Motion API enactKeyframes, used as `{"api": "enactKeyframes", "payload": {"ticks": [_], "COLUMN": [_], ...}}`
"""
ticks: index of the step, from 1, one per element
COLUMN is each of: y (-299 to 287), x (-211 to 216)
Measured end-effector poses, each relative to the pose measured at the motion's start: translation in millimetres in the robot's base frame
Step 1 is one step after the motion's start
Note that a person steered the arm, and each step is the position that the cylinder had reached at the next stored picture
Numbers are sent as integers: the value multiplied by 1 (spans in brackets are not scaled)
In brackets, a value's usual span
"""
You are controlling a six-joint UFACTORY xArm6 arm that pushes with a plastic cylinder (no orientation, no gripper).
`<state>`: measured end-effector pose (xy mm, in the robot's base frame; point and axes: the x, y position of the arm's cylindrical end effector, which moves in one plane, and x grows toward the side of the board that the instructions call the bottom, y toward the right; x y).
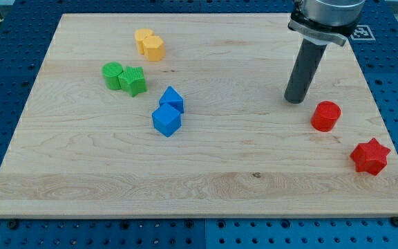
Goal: Move the red blocks to the bottom right
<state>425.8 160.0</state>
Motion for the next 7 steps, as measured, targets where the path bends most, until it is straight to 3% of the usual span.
{"api": "enactKeyframes", "payload": {"ticks": [3,7], "y": [38,2], "x": [14,26]}}
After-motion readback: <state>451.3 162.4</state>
